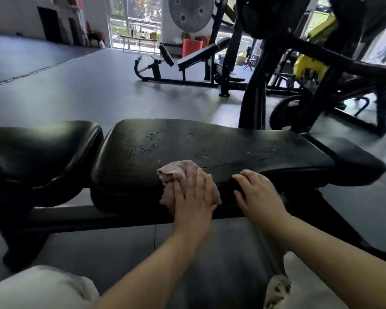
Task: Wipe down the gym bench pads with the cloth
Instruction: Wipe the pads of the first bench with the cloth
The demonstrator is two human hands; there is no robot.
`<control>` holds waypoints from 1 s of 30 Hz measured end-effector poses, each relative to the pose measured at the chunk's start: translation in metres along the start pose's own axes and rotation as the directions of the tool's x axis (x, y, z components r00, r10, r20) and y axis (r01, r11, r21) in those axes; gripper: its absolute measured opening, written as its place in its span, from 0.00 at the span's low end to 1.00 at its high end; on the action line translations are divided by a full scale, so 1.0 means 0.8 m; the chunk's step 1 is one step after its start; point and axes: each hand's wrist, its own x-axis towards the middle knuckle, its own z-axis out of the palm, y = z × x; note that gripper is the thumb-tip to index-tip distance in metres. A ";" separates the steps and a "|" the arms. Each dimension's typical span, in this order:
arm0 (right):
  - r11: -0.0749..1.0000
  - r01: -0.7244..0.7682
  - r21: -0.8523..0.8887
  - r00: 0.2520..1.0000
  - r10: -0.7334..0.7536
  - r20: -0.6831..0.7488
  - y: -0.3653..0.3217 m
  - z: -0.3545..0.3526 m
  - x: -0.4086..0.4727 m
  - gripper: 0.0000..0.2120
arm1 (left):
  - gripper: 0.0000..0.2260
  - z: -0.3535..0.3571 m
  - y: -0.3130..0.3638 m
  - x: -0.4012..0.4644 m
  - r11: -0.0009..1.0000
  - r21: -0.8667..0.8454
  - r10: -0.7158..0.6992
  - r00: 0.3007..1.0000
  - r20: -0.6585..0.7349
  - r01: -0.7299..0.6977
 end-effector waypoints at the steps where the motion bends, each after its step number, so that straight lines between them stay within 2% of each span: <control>1: 0.999 -0.032 -0.018 0.999 0.032 0.028 0.012 -0.003 -0.003 0.18 | 0.42 -0.002 0.006 0.005 0.999 0.044 0.017 0.999 0.043 -0.018; 3: 0.994 -0.107 -0.027 0.991 0.109 0.081 0.036 -0.008 -0.005 0.20 | 0.43 -0.004 0.019 0.015 0.982 0.174 0.057 0.993 0.102 -0.075; 5: 0.982 -0.185 -0.030 0.976 0.187 0.113 0.058 -0.011 -0.004 0.20 | 0.37 0.003 0.040 0.028 0.932 0.267 0.221 0.968 0.117 -0.245; 7: 0.974 -0.224 -0.043 0.969 0.227 0.094 0.085 -0.009 -0.004 0.19 | 0.32 0.007 0.065 0.046 0.876 0.285 0.347 0.918 0.192 -0.390; 11: 0.946 -0.325 -0.018 0.940 0.325 0.103 0.142 -0.010 -0.002 0.19 | 0.32 0.025 0.123 0.089 0.780 0.355 0.452 0.857 0.249 -0.515; 13: 0.930 -0.366 -0.030 0.924 0.367 0.112 0.167 -0.015 0.003 0.20 | 0.33 0.027 0.153 0.112 0.760 0.364 0.462 0.842 0.278 -0.538; 17: 0.908 -0.419 -0.032 0.898 0.419 0.133 0.209 -0.027 0.004 0.21 | 0.31 0.032 0.205 0.147 0.799 0.298 0.451 0.848 0.279 -0.523; 21: 0.902 -0.428 -0.056 0.886 0.432 0.168 0.239 -0.038 -0.005 0.22 | 0.32 0.035 0.239 0.155 0.791 0.331 0.441 0.855 0.273 -0.514; 24: 0.902 -0.429 -0.037 0.880 0.427 0.210 0.258 -0.046 -0.013 0.23 | 0.31 0.027 0.259 0.161 0.813 0.283 0.426 0.851 0.308 -0.509; 28: 0.897 -0.441 -0.024 0.865 0.432 0.255 0.282 -0.057 -0.021 0.24 | 0.34 0.013 0.275 0.175 0.811 0.164 0.478 0.798 0.366 -0.561; 30: 0.894 -0.446 -0.029 0.863 0.438 0.253 0.293 -0.061 -0.023 0.24 | 0.33 0.008 0.276 0.182 0.793 0.141 0.508 0.771 0.384 -0.592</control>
